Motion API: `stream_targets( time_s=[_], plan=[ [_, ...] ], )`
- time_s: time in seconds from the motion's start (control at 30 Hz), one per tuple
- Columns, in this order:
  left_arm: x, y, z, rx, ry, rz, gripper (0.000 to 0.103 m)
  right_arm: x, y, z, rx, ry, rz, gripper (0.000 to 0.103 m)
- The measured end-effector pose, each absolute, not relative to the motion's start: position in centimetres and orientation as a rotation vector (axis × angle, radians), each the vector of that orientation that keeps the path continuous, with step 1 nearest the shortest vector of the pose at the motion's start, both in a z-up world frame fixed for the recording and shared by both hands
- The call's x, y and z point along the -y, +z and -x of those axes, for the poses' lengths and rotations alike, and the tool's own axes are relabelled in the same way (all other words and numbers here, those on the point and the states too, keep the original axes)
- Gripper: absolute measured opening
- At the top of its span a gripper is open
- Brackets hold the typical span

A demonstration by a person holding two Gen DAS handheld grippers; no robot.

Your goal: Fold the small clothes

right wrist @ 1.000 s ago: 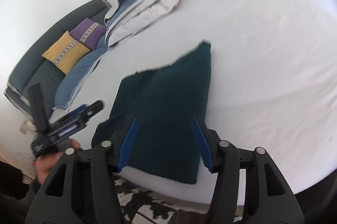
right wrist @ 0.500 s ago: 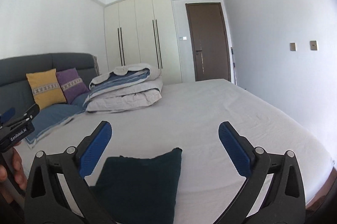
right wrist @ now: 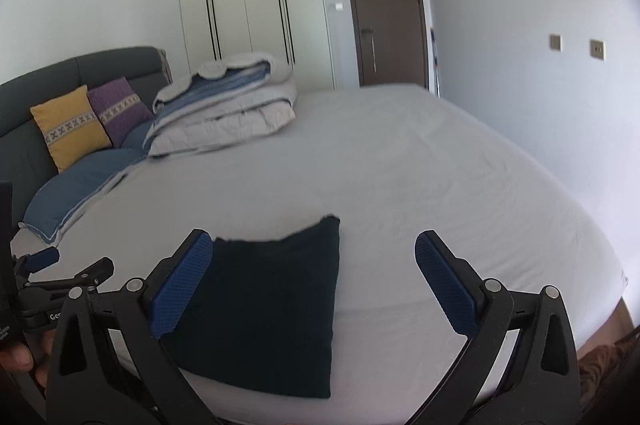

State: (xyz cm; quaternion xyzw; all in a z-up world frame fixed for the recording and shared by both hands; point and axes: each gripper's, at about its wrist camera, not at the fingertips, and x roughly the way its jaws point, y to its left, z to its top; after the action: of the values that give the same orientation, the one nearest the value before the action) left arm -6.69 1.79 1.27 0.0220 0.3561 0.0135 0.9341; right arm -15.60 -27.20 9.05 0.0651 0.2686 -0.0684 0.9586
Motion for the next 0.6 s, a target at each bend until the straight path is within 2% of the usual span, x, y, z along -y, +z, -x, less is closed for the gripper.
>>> stream_targets(
  time_s=[0.1, 0.27, 0.6],
  plan=[
    [-2.3, -0.9, 6.0, -0.819, 0.030, -0.035, 0.103, 27.5, 6.3, 14.1, -0.687, -0.173, -0.143, 0.103],
    [-3.1, -2.4, 6.0, -0.869, 0.032, -0.023, 0.103, 27.9, 2.0, 12.6, -0.864, -0.201, -0.196, 0.103],
    [-2.8, -2.7, 5.7, -0.886, 0.010, -0.030, 0.103, 25.5, 0.6, 12.0, -0.875, -0.170, -0.113, 0.103]
  ],
)
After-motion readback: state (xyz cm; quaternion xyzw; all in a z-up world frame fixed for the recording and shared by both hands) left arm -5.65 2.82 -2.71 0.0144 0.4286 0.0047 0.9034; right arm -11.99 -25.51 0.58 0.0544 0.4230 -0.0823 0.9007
